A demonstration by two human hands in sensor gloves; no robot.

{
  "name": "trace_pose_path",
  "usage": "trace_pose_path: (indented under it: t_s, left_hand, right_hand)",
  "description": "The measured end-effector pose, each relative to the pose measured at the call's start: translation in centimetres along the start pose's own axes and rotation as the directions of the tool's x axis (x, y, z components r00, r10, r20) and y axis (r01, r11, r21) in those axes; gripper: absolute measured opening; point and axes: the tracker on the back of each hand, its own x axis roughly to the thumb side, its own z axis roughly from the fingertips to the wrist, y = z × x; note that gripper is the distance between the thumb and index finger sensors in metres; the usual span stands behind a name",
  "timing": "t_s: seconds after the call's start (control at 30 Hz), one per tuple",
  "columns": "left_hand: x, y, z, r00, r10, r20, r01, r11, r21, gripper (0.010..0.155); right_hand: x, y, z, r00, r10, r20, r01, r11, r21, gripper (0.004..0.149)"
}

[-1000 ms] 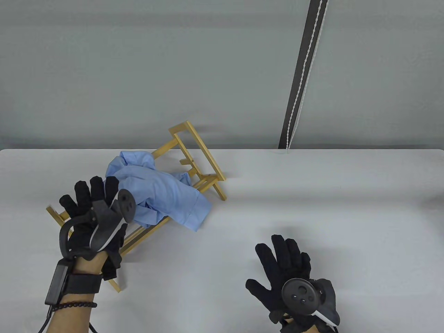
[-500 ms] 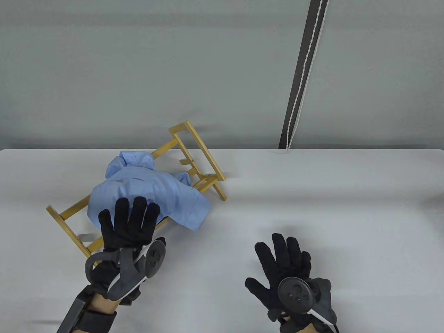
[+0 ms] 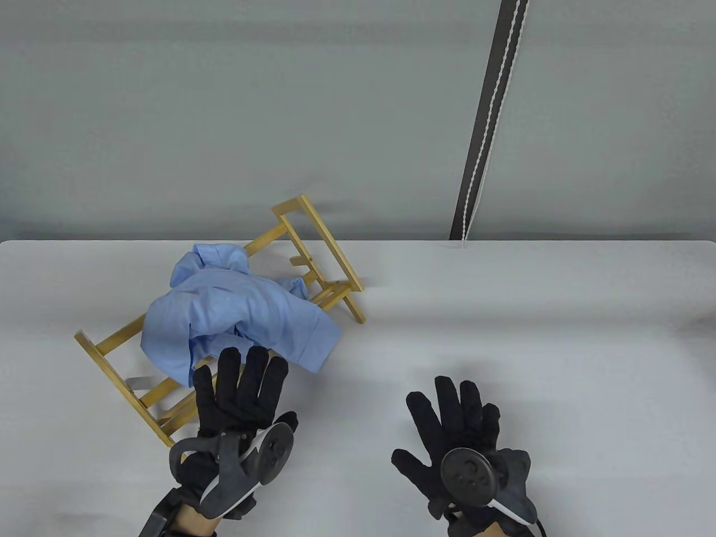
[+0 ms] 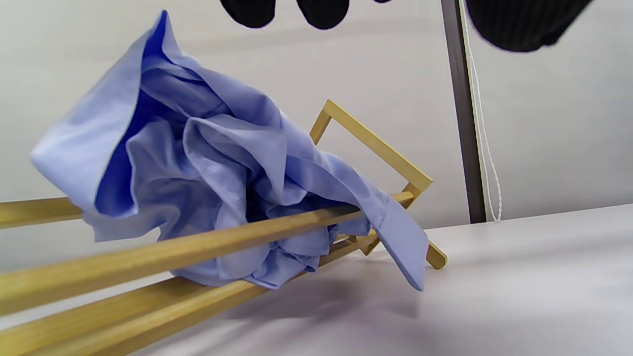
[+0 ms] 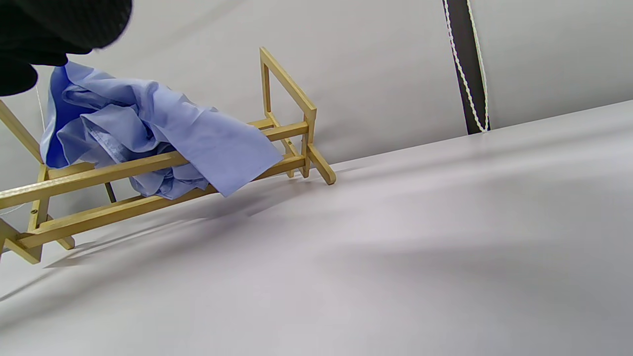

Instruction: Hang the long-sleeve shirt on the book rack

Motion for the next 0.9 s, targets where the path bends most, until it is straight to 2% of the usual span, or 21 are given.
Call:
trace_pose_path:
  t_s: [0.37,0.9]
  left_hand:
    - [0.7,-2.1,0.9,0.999,0.039,0.014,-0.039,0.999,-0.023,0.091]
    - [1.7,-3.1,1.8,0.995,0.063,0.082,-0.06,0.998,-0.032,0.091]
  right_hand:
    - [0.3,0.3,-0.1,1.0,0.031,0.003,-0.031,0.999,0.008,0.086]
    - [0.3,0.4,0.1,1.0,0.021,0.01,-0.021,1.0,-0.006,0.086]
